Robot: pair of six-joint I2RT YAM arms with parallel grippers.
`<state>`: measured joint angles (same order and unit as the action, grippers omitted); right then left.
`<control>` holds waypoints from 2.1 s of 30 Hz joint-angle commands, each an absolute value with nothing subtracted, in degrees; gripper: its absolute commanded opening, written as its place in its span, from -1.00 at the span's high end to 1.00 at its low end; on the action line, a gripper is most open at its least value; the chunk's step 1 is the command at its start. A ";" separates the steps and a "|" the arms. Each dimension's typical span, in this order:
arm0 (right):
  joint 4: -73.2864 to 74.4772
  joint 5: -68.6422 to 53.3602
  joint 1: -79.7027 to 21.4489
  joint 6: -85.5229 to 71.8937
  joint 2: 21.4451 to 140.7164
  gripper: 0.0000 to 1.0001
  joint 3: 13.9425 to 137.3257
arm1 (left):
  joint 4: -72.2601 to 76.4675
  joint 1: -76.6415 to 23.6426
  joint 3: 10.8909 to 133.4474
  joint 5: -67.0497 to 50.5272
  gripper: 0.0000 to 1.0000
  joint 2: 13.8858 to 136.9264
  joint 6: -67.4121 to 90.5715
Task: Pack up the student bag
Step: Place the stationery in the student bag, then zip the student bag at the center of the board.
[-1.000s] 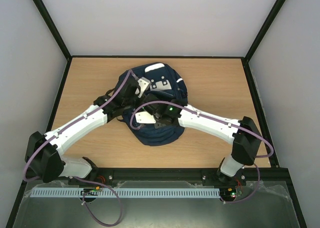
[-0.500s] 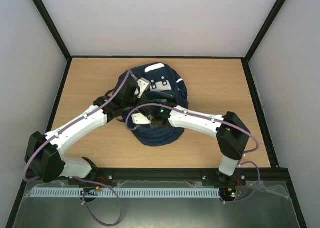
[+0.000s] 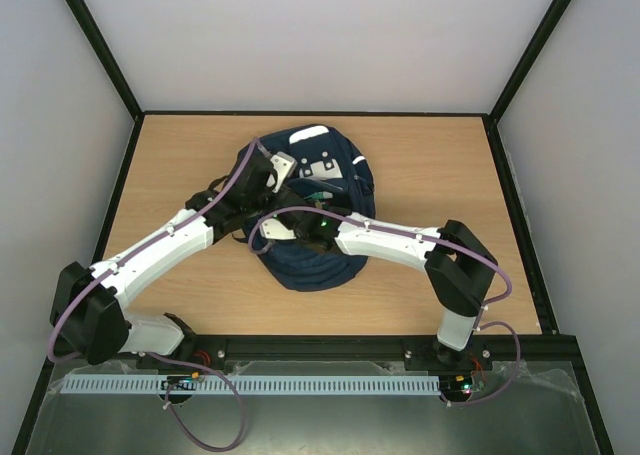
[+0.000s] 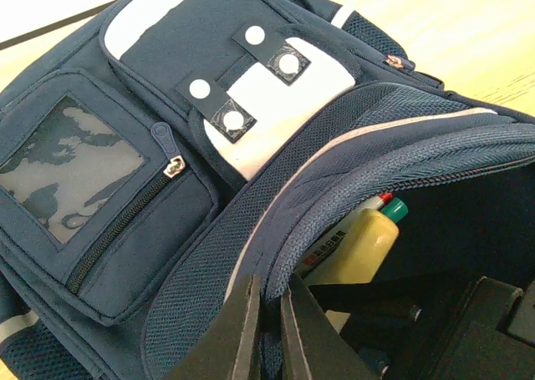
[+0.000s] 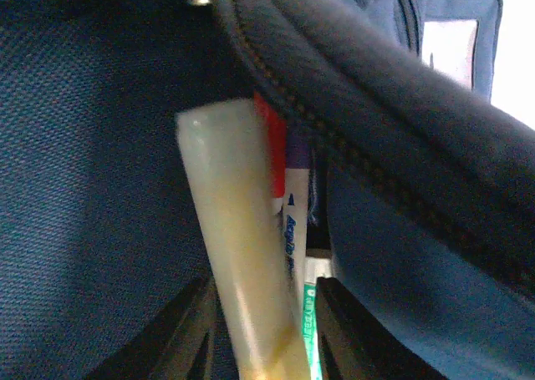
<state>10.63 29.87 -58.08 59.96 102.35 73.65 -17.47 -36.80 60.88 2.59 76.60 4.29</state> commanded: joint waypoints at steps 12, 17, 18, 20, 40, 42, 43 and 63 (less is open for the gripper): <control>26.01 20.63 -55.64 51.46 94.10 0.12 72.57 | -14.65 -36.25 62.00 1.64 0.42 75.02 5.76; 35.96 6.65 -55.67 46.73 86.81 0.12 71.79 | -17.20 -36.15 64.18 -3.44 -0.28 77.63 6.70; 36.95 5.25 -55.64 46.17 85.26 0.12 70.85 | -17.49 -36.14 64.43 -3.81 -0.31 77.82 7.00; 37.74 4.25 -55.64 45.09 82.36 0.12 68.15 | -17.75 -36.00 64.47 -4.42 -0.39 77.30 7.68; 39.96 -14.59 -47.44 31.00 62.55 0.25 61.23 | -17.22 -23.82 47.83 -8.15 -0.99 64.50 29.20; 39.87 -18.01 -45.24 29.54 62.97 0.26 63.28 | -15.74 -20.51 44.39 -9.20 -0.98 63.03 31.56; 39.18 -19.58 -44.07 28.65 63.23 0.26 63.90 | -14.59 -19.15 42.67 -10.04 -0.99 62.25 32.53; 14.19 -7.41 -31.56 15.14 82.61 0.18 57.44 | 13.17 -33.35 29.15 -21.31 -0.61 69.26 36.93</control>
<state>18.33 -15.29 -31.68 17.28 81.93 58.52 7.64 -28.73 28.05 -20.60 66.81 37.80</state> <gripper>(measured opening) 0.410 0.816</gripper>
